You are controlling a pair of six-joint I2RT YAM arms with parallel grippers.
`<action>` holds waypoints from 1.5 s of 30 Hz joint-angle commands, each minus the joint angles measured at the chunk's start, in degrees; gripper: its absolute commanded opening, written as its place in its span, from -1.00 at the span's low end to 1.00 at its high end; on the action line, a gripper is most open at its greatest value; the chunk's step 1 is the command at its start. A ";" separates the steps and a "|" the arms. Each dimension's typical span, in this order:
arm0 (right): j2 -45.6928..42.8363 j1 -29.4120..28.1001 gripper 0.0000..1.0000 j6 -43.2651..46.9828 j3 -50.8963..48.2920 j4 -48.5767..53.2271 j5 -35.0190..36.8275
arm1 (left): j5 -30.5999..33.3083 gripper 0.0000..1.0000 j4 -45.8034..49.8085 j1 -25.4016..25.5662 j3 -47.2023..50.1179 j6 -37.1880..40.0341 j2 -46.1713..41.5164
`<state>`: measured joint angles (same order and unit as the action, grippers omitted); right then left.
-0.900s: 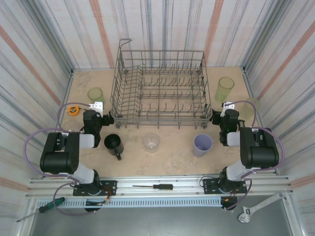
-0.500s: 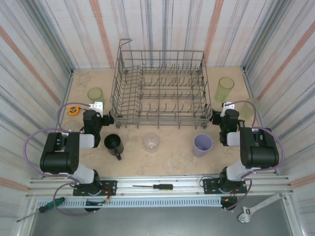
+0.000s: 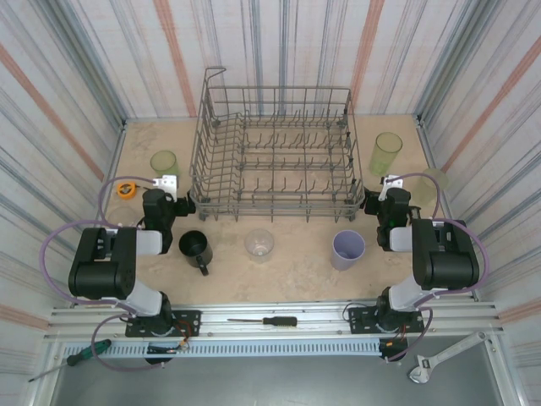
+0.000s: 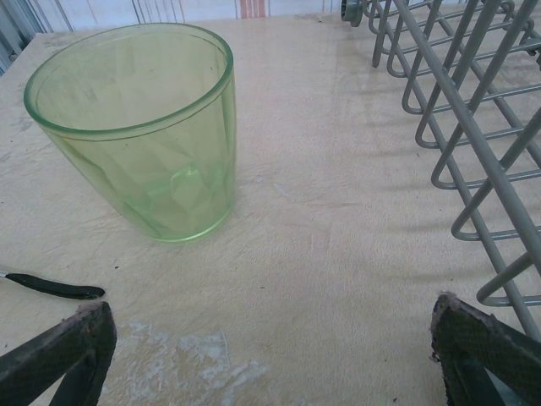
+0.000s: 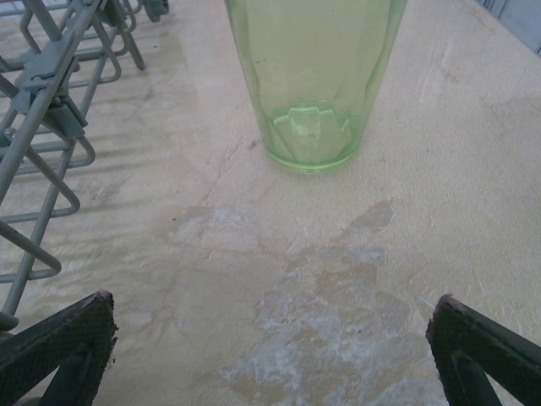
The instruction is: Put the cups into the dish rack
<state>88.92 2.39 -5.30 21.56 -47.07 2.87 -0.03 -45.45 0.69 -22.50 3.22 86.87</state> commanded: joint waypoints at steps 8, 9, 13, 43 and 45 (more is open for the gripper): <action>-3.43 -1.24 0.97 -0.28 1.11 1.53 2.15 | 4.02 0.97 2.57 0.64 -1.44 -1.39 -2.58; -3.87 -1.71 0.97 -0.07 1.25 1.92 3.36 | 5.55 0.97 3.50 0.65 -1.60 -2.01 -3.35; -6.24 -2.68 0.97 0.52 2.53 6.14 5.63 | 8.76 0.97 6.79 0.69 -2.13 -3.17 -6.16; -12.85 -1.73 0.97 -19.40 32.09 64.09 8.04 | 28.33 0.97 62.25 3.00 -26.60 -25.89 -24.01; -13.29 -1.28 0.97 -19.80 33.11 65.59 6.30 | 26.83 0.97 65.79 3.00 -28.99 -26.55 -24.34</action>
<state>76.36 0.51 -22.61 52.51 11.46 12.38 28.18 10.59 3.51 -48.12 -19.84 64.03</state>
